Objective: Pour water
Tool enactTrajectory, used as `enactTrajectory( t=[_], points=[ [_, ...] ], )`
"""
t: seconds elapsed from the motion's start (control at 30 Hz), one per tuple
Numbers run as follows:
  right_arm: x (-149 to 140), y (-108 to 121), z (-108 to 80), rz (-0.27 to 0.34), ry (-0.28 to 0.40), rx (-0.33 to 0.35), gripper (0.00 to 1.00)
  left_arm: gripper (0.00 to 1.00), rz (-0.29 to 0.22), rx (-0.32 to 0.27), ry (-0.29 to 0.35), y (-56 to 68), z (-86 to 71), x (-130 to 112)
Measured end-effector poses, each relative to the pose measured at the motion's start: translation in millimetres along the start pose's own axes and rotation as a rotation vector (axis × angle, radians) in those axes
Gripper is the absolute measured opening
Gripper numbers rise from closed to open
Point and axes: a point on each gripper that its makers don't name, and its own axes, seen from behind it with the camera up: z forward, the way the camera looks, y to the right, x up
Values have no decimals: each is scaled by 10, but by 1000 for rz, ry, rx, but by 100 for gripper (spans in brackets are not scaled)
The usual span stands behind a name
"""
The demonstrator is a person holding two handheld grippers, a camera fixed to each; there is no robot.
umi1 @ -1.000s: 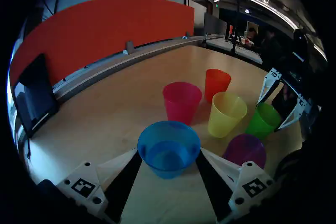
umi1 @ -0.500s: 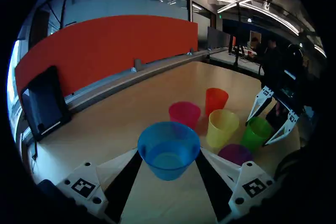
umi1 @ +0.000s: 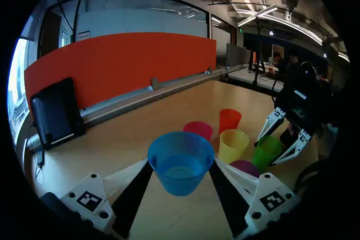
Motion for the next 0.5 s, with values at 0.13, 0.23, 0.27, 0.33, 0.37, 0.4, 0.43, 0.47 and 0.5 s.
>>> enactTrajectory(
  t=[0.13,0.23,0.27,0.33,0.37,0.4,0.43,0.47,0.5],
  points=[
    [37,-10,-9,7,8,0,91,85,0,13,27,-6,-91,53],
    [77,-10,-26,8,18,-3,91,85,-3,19,51,5,-162,109],
    [94,-10,-35,8,22,-4,91,85,-4,20,58,12,-186,130],
    [135,-15,-62,6,32,-6,91,85,-2,22,73,26,-233,176],
    [156,-18,-76,5,37,-6,91,85,-1,24,80,33,-254,198],
    [178,-20,-90,4,42,-7,91,85,1,25,86,41,-273,217],
    [204,-20,-106,2,49,-10,91,85,3,27,92,51,-292,238],
    [227,-21,-121,0,54,-12,91,85,5,28,97,60,-308,255],
    [252,-20,-137,-2,61,-15,91,85,6,30,101,69,-324,273]
  ],
)
